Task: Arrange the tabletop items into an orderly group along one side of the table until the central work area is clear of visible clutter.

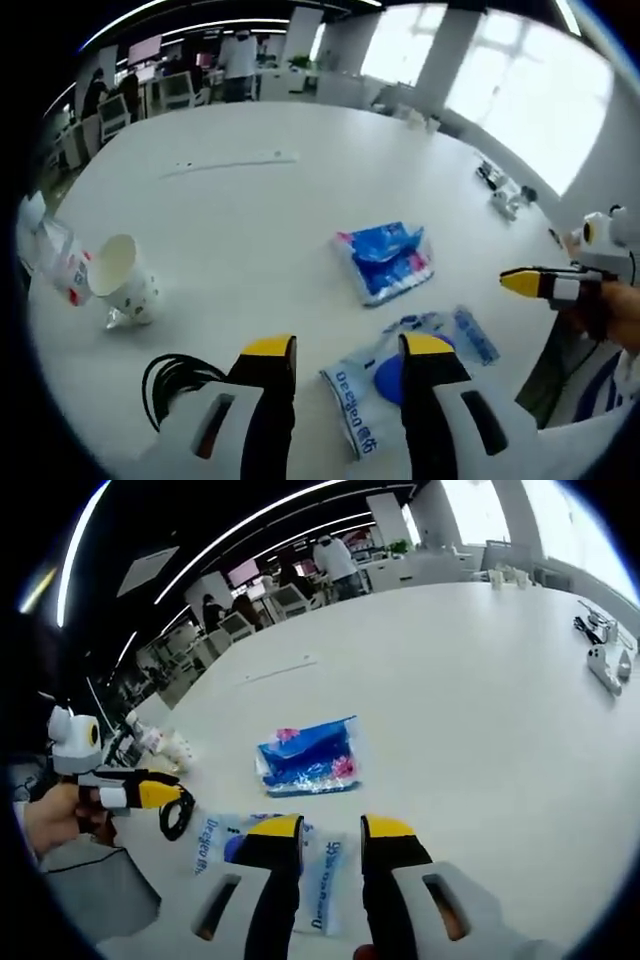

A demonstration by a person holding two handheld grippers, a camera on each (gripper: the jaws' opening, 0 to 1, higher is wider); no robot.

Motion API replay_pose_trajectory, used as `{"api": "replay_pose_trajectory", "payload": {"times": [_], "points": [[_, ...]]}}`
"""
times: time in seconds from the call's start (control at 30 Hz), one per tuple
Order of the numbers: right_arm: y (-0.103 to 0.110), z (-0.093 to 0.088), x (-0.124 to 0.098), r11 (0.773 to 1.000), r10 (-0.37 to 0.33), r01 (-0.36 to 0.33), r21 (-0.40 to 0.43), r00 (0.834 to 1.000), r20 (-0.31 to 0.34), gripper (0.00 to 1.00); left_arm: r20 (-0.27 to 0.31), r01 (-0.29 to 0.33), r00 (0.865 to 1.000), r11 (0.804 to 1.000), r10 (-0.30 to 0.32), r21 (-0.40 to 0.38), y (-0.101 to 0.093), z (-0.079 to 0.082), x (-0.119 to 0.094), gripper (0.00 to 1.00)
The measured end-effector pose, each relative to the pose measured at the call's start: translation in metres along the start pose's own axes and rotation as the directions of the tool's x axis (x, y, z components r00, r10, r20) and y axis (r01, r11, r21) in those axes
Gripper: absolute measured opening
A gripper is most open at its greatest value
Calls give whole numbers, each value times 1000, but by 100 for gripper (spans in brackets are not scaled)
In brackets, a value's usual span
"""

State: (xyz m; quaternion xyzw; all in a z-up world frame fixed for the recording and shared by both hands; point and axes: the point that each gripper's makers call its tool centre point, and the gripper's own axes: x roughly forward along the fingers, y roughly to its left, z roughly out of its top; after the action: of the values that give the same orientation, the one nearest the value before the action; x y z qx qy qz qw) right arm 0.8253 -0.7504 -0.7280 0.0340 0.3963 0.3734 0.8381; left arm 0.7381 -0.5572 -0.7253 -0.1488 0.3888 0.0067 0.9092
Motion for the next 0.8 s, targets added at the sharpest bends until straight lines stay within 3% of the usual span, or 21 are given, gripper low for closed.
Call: {"api": "replay_pose_trajectory", "payload": {"times": [0.2, 0.3, 0.6, 0.8], "points": [[2, -6, 1, 1000, 7, -7, -12, 1000, -11, 20, -17, 0, 1000, 1000, -1, -15, 2, -7, 0, 37], [0, -14, -2, 997, -7, 6, -72, 1000, -24, 20, -29, 0, 1000, 1000, -1, -17, 3, -14, -1, 37], [-1, -49, 0, 999, 7, -10, -30, 996, -84, 20, -82, 4, 997, 999, -7, -32, 6, -42, 1, 34], [-1, -56, 1, 1000, 9, -11, -19, 995, -99, 20, -99, 3, 995, 999, -8, -43, 7, -50, 2, 34]]}}
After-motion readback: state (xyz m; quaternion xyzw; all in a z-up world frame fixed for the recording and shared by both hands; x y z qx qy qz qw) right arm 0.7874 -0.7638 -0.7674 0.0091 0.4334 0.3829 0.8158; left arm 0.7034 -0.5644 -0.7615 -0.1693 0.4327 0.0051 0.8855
